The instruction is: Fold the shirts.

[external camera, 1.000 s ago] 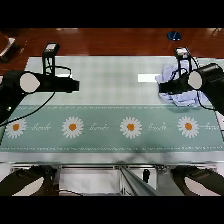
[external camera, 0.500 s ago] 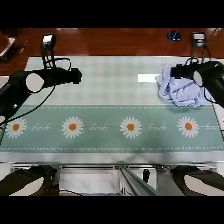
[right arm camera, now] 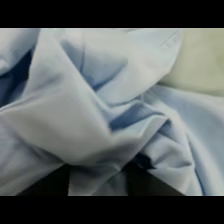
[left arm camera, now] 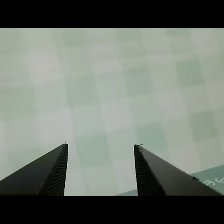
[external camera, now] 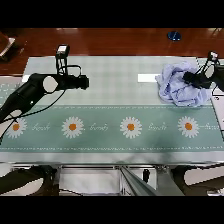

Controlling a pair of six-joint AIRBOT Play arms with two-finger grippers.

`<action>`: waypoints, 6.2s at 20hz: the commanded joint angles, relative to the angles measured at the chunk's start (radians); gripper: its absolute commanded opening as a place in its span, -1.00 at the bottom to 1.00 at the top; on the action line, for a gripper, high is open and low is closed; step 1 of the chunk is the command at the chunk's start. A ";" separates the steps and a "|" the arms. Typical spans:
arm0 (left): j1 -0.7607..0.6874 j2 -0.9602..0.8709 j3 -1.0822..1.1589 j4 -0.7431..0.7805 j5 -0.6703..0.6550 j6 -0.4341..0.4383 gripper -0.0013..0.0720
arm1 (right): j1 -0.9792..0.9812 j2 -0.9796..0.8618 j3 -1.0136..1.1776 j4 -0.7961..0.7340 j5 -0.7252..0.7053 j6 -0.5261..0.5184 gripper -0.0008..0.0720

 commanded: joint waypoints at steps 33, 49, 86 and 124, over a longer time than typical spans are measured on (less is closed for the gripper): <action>0.056 0.722 -0.324 0.201 -0.378 -0.385 0.42 | 0.675 0.664 0.220 0.628 0.491 -0.524 -0.92; -0.047 0.610 -0.366 0.043 -0.373 -0.337 0.42 | 0.667 0.370 -0.306 0.637 0.314 -0.397 0.16; 0.013 -0.024 -0.471 -1.011 -0.237 0.424 -0.92 | 0.442 0.500 -0.919 1.259 0.133 -0.658 -0.05; 0.570 0.994 -0.438 -0.611 -0.643 0.333 -0.92 | 0.202 0.904 -0.103 0.449 0.551 -0.418 -0.92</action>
